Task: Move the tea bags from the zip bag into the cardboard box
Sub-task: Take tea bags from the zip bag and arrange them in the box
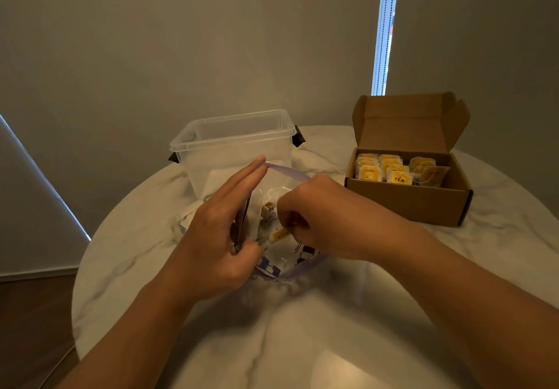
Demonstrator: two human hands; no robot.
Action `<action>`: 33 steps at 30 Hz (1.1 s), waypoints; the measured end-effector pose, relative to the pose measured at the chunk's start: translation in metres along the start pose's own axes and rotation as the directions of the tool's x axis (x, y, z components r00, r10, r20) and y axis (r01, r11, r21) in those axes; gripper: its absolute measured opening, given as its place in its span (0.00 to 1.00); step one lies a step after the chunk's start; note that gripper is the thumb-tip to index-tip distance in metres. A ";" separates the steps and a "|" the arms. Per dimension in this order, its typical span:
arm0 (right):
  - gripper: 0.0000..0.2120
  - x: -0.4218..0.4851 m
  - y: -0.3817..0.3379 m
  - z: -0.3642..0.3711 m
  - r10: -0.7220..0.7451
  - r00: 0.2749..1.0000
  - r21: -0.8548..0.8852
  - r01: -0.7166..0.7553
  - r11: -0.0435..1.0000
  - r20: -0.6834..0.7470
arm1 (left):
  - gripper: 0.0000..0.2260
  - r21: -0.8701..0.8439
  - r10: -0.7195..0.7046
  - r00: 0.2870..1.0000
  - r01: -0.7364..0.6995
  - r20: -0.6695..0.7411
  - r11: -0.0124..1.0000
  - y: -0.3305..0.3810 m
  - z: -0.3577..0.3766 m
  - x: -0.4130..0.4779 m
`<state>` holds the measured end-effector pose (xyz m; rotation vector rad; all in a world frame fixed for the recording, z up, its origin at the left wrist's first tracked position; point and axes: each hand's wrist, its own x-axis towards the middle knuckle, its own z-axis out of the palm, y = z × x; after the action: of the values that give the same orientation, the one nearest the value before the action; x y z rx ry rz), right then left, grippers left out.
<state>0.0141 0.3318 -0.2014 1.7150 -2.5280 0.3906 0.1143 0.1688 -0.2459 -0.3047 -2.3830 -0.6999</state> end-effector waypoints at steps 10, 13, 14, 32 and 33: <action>0.06 -0.020 0.036 -0.028 0.009 0.998 0.578 0.029 0.816 -0.063 | 0.38 0.007 -0.030 0.999 0.030 0.012 1.000 -0.003 0.001 0.000; 0.06 -0.034 0.052 -0.045 0.017 0.984 0.684 0.112 0.721 -0.179 | 0.37 -0.007 -0.021 1.000 0.021 0.006 1.000 -0.002 0.001 0.000; 0.07 -0.039 0.059 -0.050 0.044 0.972 0.708 0.137 0.692 -0.230 | 0.37 -0.008 -0.009 1.000 0.010 0.007 1.000 -0.002 0.000 0.000; 0.06 -0.040 0.172 -0.038 0.580 0.743 0.347 -0.476 0.808 -0.333 | 0.36 0.017 0.055 0.998 -0.054 -0.007 0.998 -0.006 0.000 -0.001; 0.06 -0.039 0.173 -0.037 0.580 0.752 0.338 -0.483 0.808 -0.313 | 0.36 0.020 0.055 0.998 -0.055 -0.009 0.998 -0.006 0.000 -0.001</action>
<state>-0.1334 0.4364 -0.2030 0.7696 -2.6677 1.0024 0.1128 0.1636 -0.2497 -0.3563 -2.3618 -0.6502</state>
